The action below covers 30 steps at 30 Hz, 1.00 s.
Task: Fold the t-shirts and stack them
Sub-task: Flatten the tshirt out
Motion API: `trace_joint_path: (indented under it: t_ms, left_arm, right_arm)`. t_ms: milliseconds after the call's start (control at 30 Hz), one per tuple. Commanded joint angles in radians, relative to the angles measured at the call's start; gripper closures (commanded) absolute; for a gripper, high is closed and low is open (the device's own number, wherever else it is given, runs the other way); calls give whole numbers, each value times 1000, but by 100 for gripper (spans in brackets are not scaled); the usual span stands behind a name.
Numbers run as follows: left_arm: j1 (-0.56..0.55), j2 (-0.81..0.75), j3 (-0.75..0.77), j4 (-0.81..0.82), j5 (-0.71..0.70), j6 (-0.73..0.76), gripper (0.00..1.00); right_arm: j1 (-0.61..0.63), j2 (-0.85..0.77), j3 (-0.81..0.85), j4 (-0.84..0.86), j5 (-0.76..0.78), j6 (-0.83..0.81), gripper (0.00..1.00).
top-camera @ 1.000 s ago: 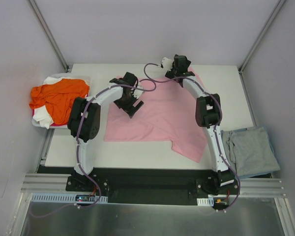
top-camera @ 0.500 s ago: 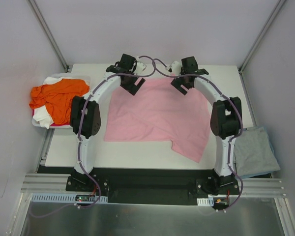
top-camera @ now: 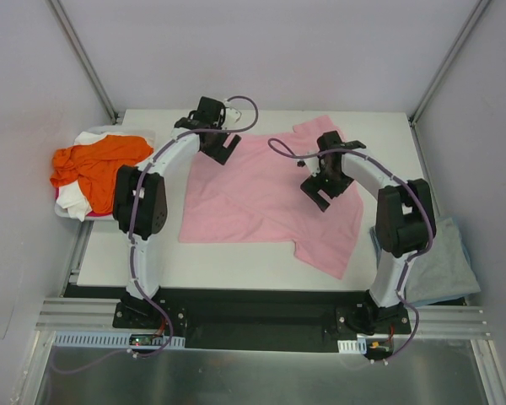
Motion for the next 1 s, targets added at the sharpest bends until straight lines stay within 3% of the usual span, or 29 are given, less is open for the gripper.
trace_joint_path:
  t_ms: [0, 300, 600, 967]
  left_arm:
    - [-3, 48, 116, 44, -4, 36, 9]
    - [1, 233, 327, 42, -28, 85, 7]
    - [6, 368, 456, 42, -32, 78, 6]
    - [8, 298, 358, 44, -14, 50, 7]
  right_arm:
    - [-5, 24, 84, 22, 27, 25, 3]
    - [-36, 193, 343, 67, 54, 39, 3]
    - [-51, 117, 273, 168, 2, 76, 3]
    - [-54, 124, 273, 127, -65, 84, 4]
